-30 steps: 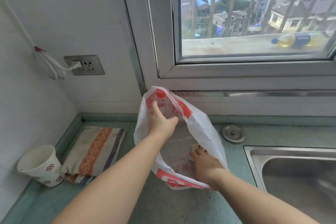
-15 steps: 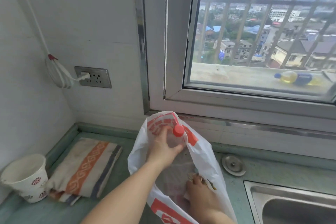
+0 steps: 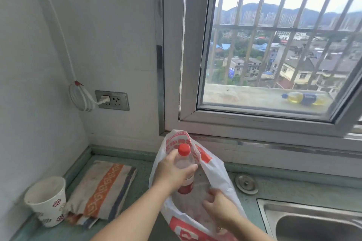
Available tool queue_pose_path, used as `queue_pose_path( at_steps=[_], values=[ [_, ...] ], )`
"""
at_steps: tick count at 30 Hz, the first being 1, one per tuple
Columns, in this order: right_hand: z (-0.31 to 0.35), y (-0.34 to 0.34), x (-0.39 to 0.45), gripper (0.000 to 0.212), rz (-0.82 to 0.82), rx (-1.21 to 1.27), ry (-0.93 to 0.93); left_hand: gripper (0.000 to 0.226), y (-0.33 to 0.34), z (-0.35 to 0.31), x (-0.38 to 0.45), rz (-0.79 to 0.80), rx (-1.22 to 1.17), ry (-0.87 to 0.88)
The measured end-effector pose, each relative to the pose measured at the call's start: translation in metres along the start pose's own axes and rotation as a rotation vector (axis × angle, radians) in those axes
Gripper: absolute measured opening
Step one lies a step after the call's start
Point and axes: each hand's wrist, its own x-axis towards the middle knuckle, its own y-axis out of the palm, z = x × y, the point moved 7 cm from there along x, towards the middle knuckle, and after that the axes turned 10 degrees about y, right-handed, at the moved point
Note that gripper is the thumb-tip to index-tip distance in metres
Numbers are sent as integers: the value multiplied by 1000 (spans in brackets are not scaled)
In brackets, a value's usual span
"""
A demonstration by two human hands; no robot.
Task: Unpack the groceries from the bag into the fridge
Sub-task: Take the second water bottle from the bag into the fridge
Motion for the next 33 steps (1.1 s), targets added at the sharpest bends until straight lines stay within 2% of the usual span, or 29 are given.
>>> queue_pose_path(
  at_steps=[2,5,9,12,18,21,26,33],
  values=[
    [9,-16,-14,28,-21,96,-3,34,-14,-16,-3,-12,-65,24],
    [26,-48,-38,35,-8,258,24,34,-37,-49,-2,-24,-135,88],
    [45,-118,-79,17,-111,418,-8,39,-59,-106,-10,-21,-321,170],
    [54,-166,-116,15,-232,511,-48,59,-72,-144,-19,-26,-471,213],
    [44,-219,-175,22,-329,758,-70,87,-79,-209,-43,68,-532,350],
    [37,-236,-200,26,-313,874,-57,87,-79,-243,-57,101,-523,426],
    [13,-264,-255,26,-357,926,-84,82,-67,-295,-91,152,-568,494],
    [-72,-281,-365,42,-498,956,-81,69,-15,-360,-193,289,-605,607]
  ],
)
